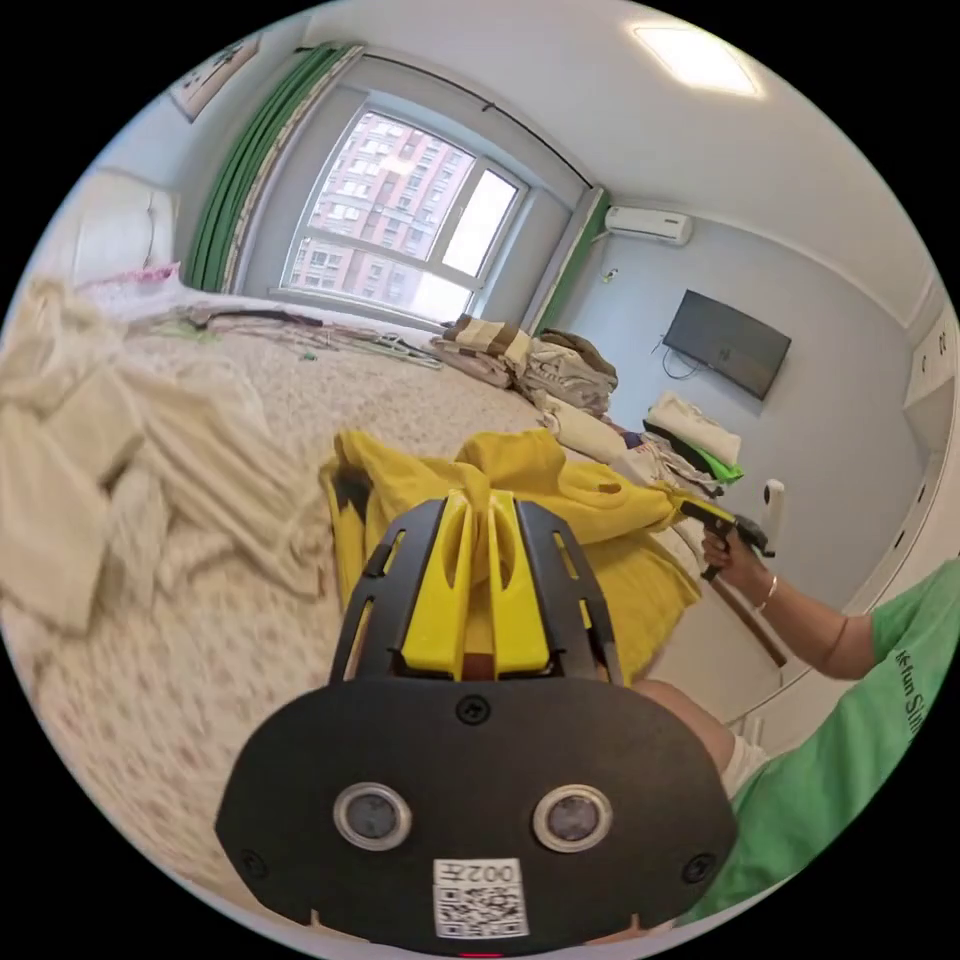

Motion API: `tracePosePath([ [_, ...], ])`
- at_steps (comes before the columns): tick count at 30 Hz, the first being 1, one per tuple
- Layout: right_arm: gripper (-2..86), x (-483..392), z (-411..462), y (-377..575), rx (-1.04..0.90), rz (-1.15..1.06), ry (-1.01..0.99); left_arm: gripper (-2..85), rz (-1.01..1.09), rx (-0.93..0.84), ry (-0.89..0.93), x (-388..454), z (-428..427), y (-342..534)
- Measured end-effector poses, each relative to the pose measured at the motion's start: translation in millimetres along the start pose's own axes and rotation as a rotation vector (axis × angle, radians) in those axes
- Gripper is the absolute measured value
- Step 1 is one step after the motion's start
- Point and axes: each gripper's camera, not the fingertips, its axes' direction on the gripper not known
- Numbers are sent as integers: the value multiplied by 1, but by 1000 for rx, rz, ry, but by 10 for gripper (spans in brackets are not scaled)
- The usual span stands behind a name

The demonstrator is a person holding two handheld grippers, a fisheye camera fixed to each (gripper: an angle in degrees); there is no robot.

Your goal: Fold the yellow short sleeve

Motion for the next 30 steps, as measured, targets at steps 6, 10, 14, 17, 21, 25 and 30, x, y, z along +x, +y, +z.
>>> tracePosePath([
  [6,23,-10,-40,79,-41,178,24,-4,-213,62,80,-34,-32,87],
  [10,34,-6,-76,84,-3,219,47,-9,-258,137,172,-57,-65,106],
  [14,56,-22,-100,52,94,171,6,1,-139,126,84,-42,-80,91],
  [17,85,-47,-94,15,106,81,-60,50,19,67,52,-15,-60,63],
  [21,134,-84,-49,-29,-41,-35,-45,131,129,-84,-40,7,-4,28],
  [25,96,-104,5,-39,-306,-69,24,83,95,-279,-107,3,48,19],
  [30,-3,-102,-48,-16,-126,-2,-62,-6,63,-177,-109,0,26,55],
])
